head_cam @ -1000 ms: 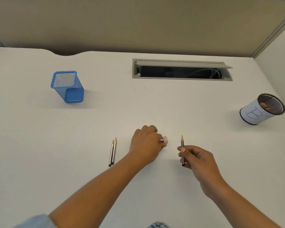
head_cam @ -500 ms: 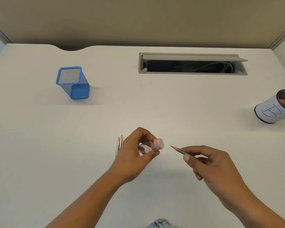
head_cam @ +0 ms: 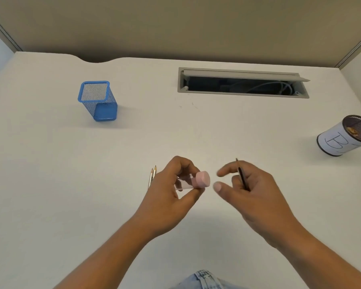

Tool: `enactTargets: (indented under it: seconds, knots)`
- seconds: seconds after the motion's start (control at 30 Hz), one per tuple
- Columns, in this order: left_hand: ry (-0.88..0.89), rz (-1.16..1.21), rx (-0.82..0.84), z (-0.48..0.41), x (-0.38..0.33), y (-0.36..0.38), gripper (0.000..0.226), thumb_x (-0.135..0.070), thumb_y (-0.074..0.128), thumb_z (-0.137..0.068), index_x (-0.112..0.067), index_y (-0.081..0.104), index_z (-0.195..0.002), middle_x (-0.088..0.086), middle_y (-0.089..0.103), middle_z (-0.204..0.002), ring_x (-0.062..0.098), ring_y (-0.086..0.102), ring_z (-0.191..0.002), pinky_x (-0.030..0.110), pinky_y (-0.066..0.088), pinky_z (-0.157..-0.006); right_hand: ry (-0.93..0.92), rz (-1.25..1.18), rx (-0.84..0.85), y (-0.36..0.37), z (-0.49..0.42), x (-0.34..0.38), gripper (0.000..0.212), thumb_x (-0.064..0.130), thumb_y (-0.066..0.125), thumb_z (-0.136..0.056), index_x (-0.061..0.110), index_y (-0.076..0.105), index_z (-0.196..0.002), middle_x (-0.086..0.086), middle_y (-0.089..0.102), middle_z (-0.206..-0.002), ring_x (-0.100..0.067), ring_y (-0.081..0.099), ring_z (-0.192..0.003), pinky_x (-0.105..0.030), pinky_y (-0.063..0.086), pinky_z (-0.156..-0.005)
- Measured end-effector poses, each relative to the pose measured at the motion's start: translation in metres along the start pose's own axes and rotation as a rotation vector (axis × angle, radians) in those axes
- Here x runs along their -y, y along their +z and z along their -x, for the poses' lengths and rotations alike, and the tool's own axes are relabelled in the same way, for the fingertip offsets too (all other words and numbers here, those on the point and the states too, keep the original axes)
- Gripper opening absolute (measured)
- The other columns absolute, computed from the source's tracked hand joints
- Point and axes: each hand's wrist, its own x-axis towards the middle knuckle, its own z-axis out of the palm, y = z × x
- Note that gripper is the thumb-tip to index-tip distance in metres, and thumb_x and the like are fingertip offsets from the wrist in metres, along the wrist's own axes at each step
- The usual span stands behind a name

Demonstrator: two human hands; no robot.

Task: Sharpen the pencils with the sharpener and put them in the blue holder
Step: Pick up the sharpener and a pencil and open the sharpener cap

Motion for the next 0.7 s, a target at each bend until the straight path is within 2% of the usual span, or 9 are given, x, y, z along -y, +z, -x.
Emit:
enactTargets:
  seconds: [0.07,0.2,0.37,0.47,0.57,0.7]
  knots:
    - [0.015,-0.023,0.013,0.001,0.001,0.002,0.026,-0.020,0.071,-0.084,-0.033,0.052,-0.096,-0.019,0.066,-0.095,0.008,0.061,-0.094,0.017,0.046,-0.074,-0.020,0.070,0.044,0.005,-0.003,0.001,0.027,0.052,0.080,-0.076,0.033,0.074,-0.094,0.009,0.018,-0.053,-0.015,0.020,-0.048,-0.018,0.021,-0.047]
    - [0.024,-0.053,0.025,0.003,0.004,0.000,0.028,-0.018,0.072,-0.085,-0.035,0.052,-0.096,-0.020,0.065,-0.095,0.008,0.061,-0.095,0.015,0.045,-0.075,-0.021,0.095,0.073,0.008,-0.007,0.000,0.030,0.058,0.080,-0.072,0.035,0.078,-0.090,0.010,0.016,-0.052,-0.016,0.018,-0.051,-0.018,0.017,-0.047]
    - [0.045,-0.050,0.034,0.001,0.005,-0.003,0.020,-0.035,0.072,-0.086,-0.035,0.063,-0.104,-0.017,0.067,-0.098,0.009,0.062,-0.093,0.011,0.044,-0.072,-0.045,0.097,0.046,0.006,-0.007,-0.003,0.041,0.068,0.074,-0.072,0.029,0.075,-0.083,0.003,0.018,-0.053,-0.018,0.019,-0.050,-0.018,0.021,-0.046]
    - [-0.008,0.057,0.081,0.000,0.007,-0.005,0.021,-0.043,0.066,-0.089,-0.035,0.071,-0.108,-0.012,0.067,-0.093,0.009,0.061,-0.080,0.013,0.045,-0.072,-0.110,0.153,0.047,0.001,-0.007,-0.002,0.033,0.061,0.074,-0.072,0.039,0.073,-0.097,0.006,0.020,-0.055,-0.014,0.023,-0.052,-0.018,0.023,-0.048]
    - [-0.093,0.155,0.179,-0.001,0.009,-0.005,0.027,-0.054,0.055,-0.089,-0.039,0.070,-0.106,-0.012,0.067,-0.087,0.003,0.054,-0.067,0.016,0.046,-0.065,-0.195,0.212,0.074,-0.003,-0.008,0.001,0.027,0.052,0.076,-0.073,0.048,0.072,-0.099,0.011,0.025,-0.054,-0.015,0.024,-0.054,-0.010,0.026,-0.050]
    - [-0.111,0.195,0.225,-0.002,0.006,-0.006,0.037,-0.061,0.049,-0.090,-0.033,0.071,-0.100,-0.016,0.066,-0.078,-0.003,0.054,-0.062,0.007,0.040,-0.061,-0.262,0.237,0.067,-0.003,-0.010,0.003,0.019,0.039,0.078,-0.079,0.042,0.074,-0.097,0.022,0.041,-0.049,-0.009,0.025,-0.052,-0.005,0.028,-0.051]
